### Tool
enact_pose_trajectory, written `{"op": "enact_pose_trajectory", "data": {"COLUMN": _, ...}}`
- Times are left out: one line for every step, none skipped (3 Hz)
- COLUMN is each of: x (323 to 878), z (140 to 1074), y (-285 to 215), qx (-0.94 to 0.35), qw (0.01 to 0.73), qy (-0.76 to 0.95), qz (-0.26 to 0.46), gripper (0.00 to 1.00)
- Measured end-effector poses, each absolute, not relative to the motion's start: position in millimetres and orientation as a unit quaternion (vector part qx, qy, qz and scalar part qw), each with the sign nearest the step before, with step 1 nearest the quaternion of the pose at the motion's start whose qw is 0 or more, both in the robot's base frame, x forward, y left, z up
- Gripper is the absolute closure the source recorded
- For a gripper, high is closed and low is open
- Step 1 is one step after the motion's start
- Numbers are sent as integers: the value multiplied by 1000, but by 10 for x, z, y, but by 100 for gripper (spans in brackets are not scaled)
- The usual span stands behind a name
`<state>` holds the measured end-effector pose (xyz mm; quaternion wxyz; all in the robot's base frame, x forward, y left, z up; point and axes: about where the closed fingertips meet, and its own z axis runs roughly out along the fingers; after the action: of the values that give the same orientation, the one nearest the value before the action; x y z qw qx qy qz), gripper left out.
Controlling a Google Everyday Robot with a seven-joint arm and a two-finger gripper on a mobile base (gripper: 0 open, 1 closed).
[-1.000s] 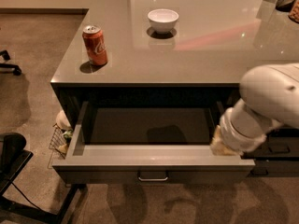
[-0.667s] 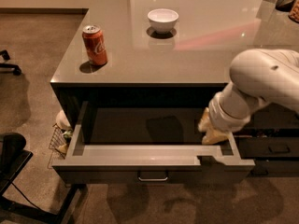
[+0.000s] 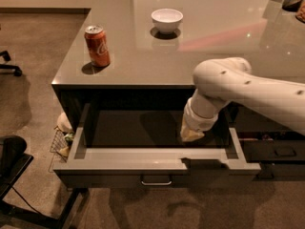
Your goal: Open top drawer
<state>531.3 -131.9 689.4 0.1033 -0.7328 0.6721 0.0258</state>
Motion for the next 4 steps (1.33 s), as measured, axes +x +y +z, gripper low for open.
{"op": "enact_pose_trajectory", "data": {"x": 5389, "z": 6507, "y": -1249, "qx": -720, "qw": 76, "qy": 689, "qz": 37, "gripper": 96}}
{"op": "enact_pose_trajectory", "data": {"x": 5263, "z": 6301, "y": -1340, "qx": -705, "qw": 56, "qy": 705, "qz": 46, "gripper": 100}}
{"op": "enact_pose_trajectory", "data": {"x": 4839, "z": 6162, "y": -1676, "qx": -660, "qw": 37, "qy": 748, "qz": 59, "gripper": 100}}
{"op": "enact_pose_trajectory", "data": {"x": 4732, "z": 6136, "y": -1775, "qx": -649, "qw": 33, "qy": 758, "qz": 62, "gripper": 100}}
